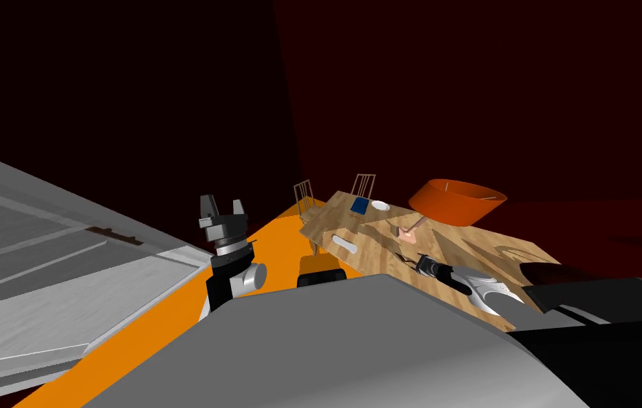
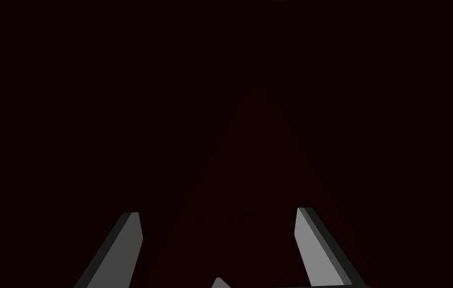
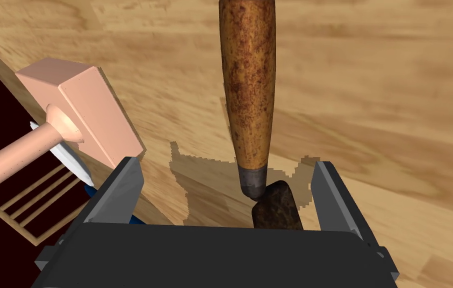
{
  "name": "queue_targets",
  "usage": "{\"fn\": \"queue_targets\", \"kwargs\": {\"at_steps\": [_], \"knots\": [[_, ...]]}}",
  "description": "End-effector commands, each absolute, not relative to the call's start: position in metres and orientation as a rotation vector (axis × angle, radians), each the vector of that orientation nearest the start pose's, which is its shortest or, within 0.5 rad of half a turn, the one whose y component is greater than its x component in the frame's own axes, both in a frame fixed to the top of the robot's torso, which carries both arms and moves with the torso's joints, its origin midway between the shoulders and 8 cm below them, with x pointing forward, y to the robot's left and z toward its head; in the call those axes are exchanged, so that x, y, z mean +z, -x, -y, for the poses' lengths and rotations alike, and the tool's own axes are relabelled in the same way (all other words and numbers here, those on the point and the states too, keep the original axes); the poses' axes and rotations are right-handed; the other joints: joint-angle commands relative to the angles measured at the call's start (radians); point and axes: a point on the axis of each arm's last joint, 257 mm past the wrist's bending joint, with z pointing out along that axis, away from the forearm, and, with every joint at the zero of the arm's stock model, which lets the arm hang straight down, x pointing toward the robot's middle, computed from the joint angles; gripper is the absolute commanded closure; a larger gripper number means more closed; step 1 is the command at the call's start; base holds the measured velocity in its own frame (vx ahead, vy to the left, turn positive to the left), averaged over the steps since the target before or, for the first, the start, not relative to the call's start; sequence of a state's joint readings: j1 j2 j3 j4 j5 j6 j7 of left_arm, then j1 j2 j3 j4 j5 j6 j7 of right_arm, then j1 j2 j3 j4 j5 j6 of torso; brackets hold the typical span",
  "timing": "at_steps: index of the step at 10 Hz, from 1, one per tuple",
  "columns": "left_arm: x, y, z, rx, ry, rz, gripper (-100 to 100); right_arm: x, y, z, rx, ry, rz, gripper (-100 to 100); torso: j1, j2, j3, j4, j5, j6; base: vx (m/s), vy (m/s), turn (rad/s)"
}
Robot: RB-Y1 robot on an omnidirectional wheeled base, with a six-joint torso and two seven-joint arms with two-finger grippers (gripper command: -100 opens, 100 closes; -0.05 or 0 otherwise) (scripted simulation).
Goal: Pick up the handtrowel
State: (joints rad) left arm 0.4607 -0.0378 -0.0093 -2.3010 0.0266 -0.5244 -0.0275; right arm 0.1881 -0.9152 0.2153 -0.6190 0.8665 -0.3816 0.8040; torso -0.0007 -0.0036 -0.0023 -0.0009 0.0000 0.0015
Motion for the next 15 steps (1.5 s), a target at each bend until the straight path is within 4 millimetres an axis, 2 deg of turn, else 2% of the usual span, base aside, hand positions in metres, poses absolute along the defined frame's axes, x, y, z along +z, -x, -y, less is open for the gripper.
{"fn": "queue_targets", "kwargs": {"at_steps": [1, 4, 5, 6, 10, 11, 12, 15], "knots": [[0.051, -0.337, -0.278, -1.332, 0.627, -0.512, 0, -0.484, -0.196, 0.67, -0.614, 0.966, -2.487, -100, 0.0, 0.0, 0.0, 0.0, 0.0, 0.0, 0.086, 0.013, -0.116], [0.051, -0.337, -0.278, -1.333, 0.627, -0.512, 0, -0.489, -0.199, 0.659, -0.594, 1.032, -2.449, -100, 0.001, 0.0, 0.0, 0.0, 0.0, -0.001, 0.104, 0.016, -0.177], [0.051, -0.337, -0.278, -1.332, 0.627, -0.512, 0, -0.487, -0.199, 0.663, -0.601, 1.01, -2.46, -100, 0.001, 0.0, 0.0, 0.0, 0.0, 0.0, 0.05, 0.013, -0.057], [0.051, -0.337, -0.278, -1.333, 0.627, -0.512, 0, -0.488, -0.199, 0.662, -0.6, 1.018, -2.457, 100, 0.0, 0.002, 0.001, 0.0, 0.0, -0.001, 0.007, 0.003, 0.009], [0.051, -0.337, -0.278, -1.333, 0.627, -0.512, 0, -0.487, -0.199, 0.663, -0.601, 1.02, -2.456, 100, -0.002, 0.006, 0.003, 0.001, -0.002, -0.001, 0.0, 0.0, 0.0], [0.051, -0.337, -0.278, -1.333, 0.627, -0.512, 0, -0.487, -0.199, 0.663, -0.601, 1.019, -2.456, 0, -0.002, 0.006, 0.003, 0.001, -0.002, -0.001, 0.0, 0.0, 0.0], [0.051, -0.337, -0.278, -1.333, 0.627, -0.512, 0, -0.487, -0.197, 0.665, -0.605, 1.001, -2.468, 100, -0.002, 0.006, 0.003, 0.001, -0.002, -0.001, -0.056, -0.024, 0.225], [0.051, -0.337, -0.278, -1.333, 0.627, -0.512, 0, -0.482, -0.194, 0.676, -0.624, 0.93, -2.506, 100, -0.002, 0.017, 0.009, 0.003, -0.001, -0.001, -0.167, -0.016, 0.243]]}}
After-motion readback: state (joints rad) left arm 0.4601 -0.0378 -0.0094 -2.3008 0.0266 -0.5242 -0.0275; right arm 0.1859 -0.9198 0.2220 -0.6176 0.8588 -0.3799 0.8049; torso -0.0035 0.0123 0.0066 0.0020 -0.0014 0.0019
